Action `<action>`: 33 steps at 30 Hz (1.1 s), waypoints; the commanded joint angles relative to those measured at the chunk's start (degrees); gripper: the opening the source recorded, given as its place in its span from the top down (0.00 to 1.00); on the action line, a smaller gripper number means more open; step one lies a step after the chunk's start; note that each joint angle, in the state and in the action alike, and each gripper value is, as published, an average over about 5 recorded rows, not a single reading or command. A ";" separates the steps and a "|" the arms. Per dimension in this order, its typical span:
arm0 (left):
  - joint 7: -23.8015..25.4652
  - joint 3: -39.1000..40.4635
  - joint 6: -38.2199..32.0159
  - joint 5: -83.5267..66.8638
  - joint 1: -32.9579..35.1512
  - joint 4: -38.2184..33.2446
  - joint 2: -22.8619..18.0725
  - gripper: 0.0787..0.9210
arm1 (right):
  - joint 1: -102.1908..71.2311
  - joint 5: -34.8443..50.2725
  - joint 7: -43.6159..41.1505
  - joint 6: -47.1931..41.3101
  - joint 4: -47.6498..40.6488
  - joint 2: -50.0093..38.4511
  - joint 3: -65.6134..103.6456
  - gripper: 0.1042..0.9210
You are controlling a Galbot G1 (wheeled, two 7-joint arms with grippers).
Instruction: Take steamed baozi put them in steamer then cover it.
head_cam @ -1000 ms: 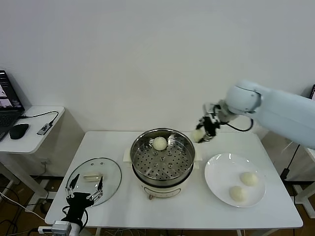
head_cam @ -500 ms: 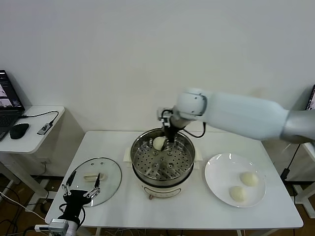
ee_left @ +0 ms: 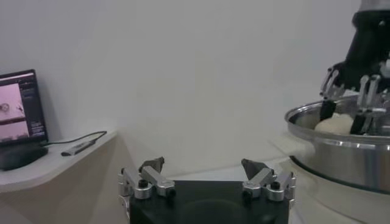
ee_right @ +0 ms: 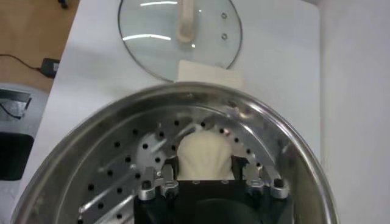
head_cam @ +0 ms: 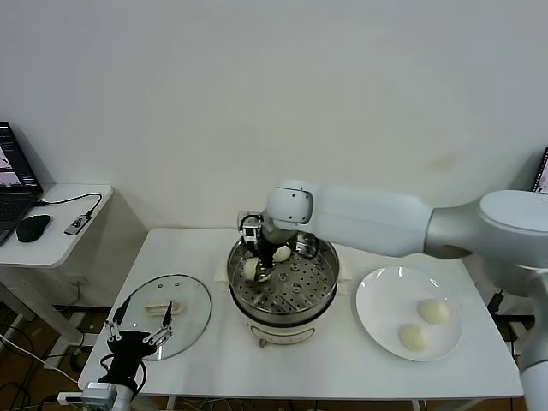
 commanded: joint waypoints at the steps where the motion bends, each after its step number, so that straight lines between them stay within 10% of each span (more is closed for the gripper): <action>1: 0.01 -0.03 0.00 0.08 -0.06 -0.21 -0.04 0.12 | -0.79 -0.66 -1.06 0.36 -1.69 1.21 0.41 0.39; 10: 0.07 -0.08 0.18 -0.02 -0.14 -1.03 0.43 0.12 | 11.37 -5.41 -15.00 7.51 7.55 -13.07 -1.61 0.13; 33: 0.12 1.13 0.39 0.92 1.03 -2.83 0.56 0.12 | -3.40 -30.26 -25.77 20.31 26.50 -58.41 7.45 0.12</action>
